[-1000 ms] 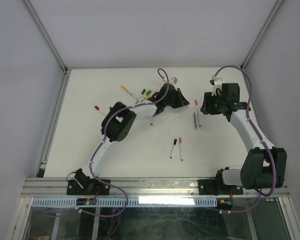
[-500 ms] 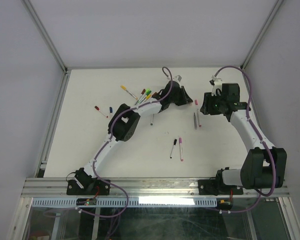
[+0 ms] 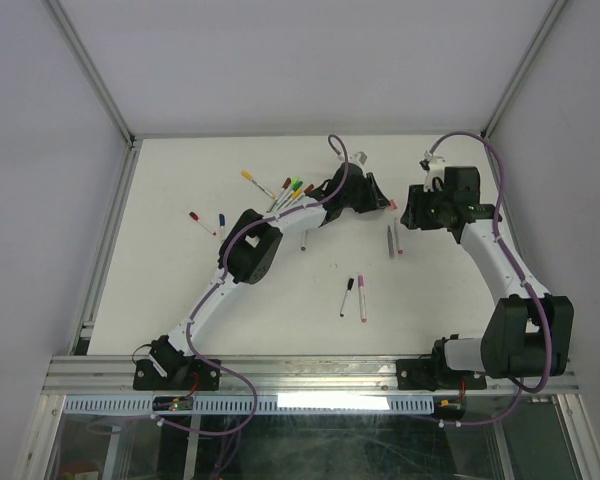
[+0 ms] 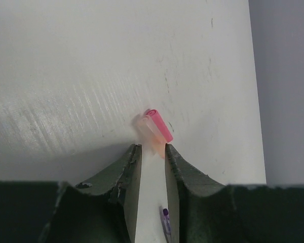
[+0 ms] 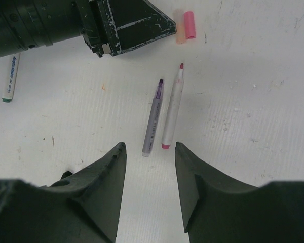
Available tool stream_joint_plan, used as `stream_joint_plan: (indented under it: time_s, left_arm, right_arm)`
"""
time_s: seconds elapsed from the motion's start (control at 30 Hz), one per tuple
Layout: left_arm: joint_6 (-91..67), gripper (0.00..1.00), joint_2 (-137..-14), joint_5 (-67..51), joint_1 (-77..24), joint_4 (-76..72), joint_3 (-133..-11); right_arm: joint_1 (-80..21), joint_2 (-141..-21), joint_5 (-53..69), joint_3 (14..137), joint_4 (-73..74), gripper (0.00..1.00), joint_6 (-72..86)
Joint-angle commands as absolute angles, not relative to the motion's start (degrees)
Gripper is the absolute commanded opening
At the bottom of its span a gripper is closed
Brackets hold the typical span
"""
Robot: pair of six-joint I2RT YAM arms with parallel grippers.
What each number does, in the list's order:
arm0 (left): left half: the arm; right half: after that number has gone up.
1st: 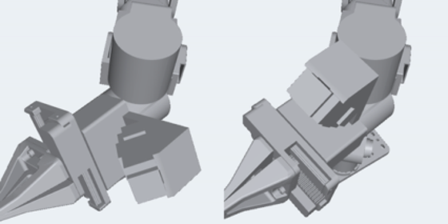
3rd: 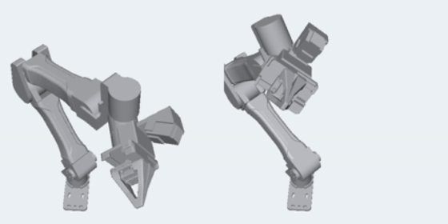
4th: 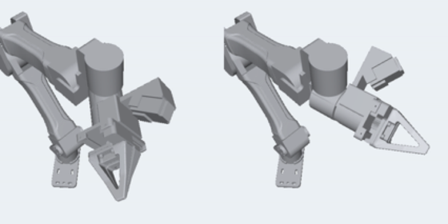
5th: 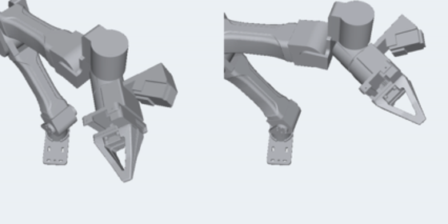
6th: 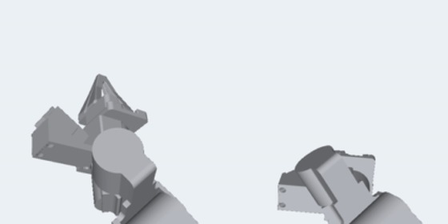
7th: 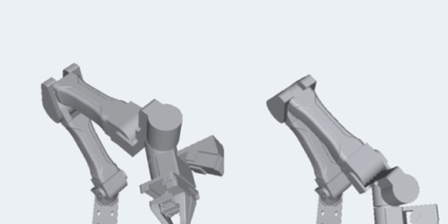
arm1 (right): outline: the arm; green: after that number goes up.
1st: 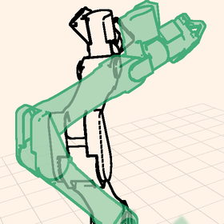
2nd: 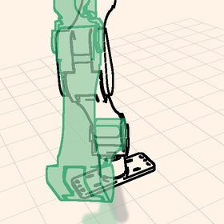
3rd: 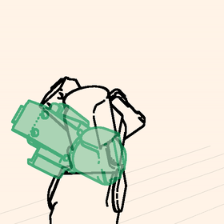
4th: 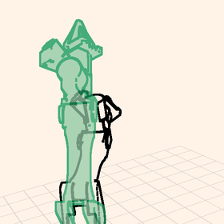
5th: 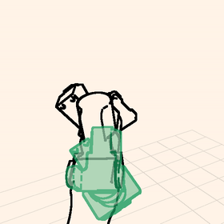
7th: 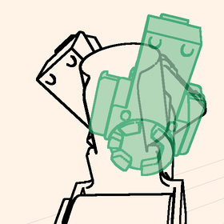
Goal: Open the pen caps
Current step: Place the pen cap at the center of the board.
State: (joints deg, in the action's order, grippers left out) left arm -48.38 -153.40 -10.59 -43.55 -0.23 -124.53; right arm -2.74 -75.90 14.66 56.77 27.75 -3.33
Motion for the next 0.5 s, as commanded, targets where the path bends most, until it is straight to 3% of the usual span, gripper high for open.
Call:
stream_joint_plan:
  time_s: [0.0,0.47]
  left_arm:
    - [-47.7,0.27,-152.8,-9.6,-44.0,1.1,-127.0]
    - [-43.3,0.35,-145.9,-7.6,-43.8,-0.2,-122.8]
  right_arm:
    - [-2.1,-74.9,15.8,57.4,26.4,0.46,-3.1]
    - [-1.9,-74.8,19.7,57.2,27.2,0.46,-5.2]
